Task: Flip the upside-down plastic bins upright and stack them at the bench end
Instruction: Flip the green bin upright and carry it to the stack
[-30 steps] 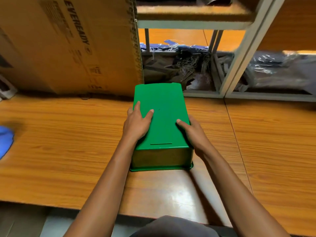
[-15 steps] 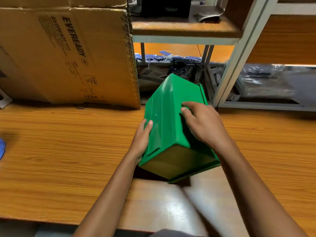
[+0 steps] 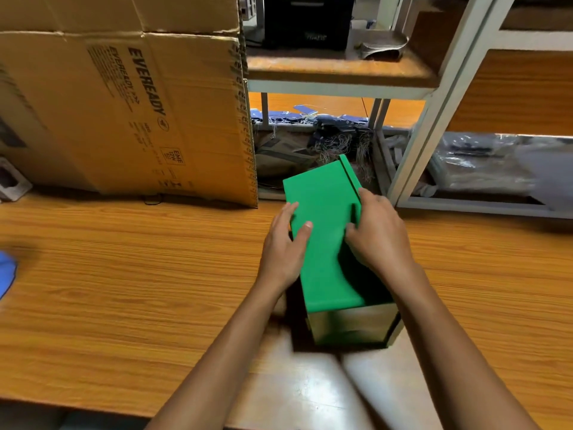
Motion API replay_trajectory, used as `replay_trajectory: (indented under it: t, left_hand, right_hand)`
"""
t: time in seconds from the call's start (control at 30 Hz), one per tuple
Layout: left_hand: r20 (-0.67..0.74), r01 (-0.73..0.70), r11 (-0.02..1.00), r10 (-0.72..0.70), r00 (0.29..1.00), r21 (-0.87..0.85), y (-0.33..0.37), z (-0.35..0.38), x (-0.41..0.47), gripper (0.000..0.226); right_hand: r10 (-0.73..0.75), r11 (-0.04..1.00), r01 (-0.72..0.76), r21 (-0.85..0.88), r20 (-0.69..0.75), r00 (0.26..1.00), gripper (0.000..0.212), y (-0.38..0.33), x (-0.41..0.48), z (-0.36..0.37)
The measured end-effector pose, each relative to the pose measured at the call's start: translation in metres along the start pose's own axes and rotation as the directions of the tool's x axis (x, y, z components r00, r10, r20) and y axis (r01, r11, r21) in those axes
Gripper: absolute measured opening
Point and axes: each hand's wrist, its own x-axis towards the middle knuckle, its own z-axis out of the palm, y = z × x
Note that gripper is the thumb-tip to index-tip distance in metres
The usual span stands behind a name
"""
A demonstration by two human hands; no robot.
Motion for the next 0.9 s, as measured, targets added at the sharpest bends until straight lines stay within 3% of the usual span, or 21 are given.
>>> replay_trajectory:
  t: [0.1,0.23,0.33,0.43,0.53,0.63,0.67,0.77,0.9]
  left_hand:
    - [0.078,-0.078,0.969,0.061,0.995,0.236,-0.004,0.002,-0.003,0.053]
    - [-0.023,-0.079,0.944,0.091,0.996,0.321,0.002,-0.018,0.005,0.044]
    - [-0.094,0.022,0.999,-0.025,0.995,-0.031,0.013,-0.037,0.012,0.037]
    - [-0.050,0.120,0.943,-0.143,0.988,-0.311,0.018,-0.054,0.011,0.051]
    - [-0.063,0.175,0.916,-0.211,0.975,-0.360,0.007,-0.073,0.006,0.055]
    - [-0.039,0.249,0.897,-0.282,0.959,-0.365,-0.016,-0.089,0.005,0.028]
    - [-0.047,0.276,0.884,-0.316,0.948,-0.378,-0.022,-0.094,0.005,0.030]
    - [-0.053,0.366,0.823,-0.429,0.902,-0.434,-0.038,-0.105,-0.001,0.039]
    - [-0.020,0.379,0.798,-0.438,0.899,-0.468,-0.053,-0.108,-0.007,0.041]
  right_hand:
    - [0.020,0.999,-0.021,0.048,0.038,0.999,0.038,0.008,0.008,-0.015]
    - [-0.048,0.970,0.027,0.241,0.082,0.995,0.042,-0.002,0.007,-0.020]
    - [-0.203,0.942,0.180,0.284,0.053,0.978,0.042,-0.025,0.000,-0.003]
    - [-0.353,0.893,0.309,0.327,0.083,0.932,0.046,-0.042,-0.005,0.019]
    - [-0.390,0.901,0.356,0.247,0.103,0.915,0.042,-0.037,-0.002,0.042]
    - [-0.166,0.967,0.208,-0.149,0.254,0.953,0.047,-0.022,0.007,0.055]
    - [-0.070,0.962,0.154,-0.226,0.339,0.938,0.049,-0.017,0.009,0.059]
    - [0.020,0.963,0.113,-0.246,0.479,0.878,0.060,-0.004,0.009,0.076]
    - [-0.137,0.974,0.191,-0.125,0.348,0.927,0.089,0.008,-0.002,0.091]
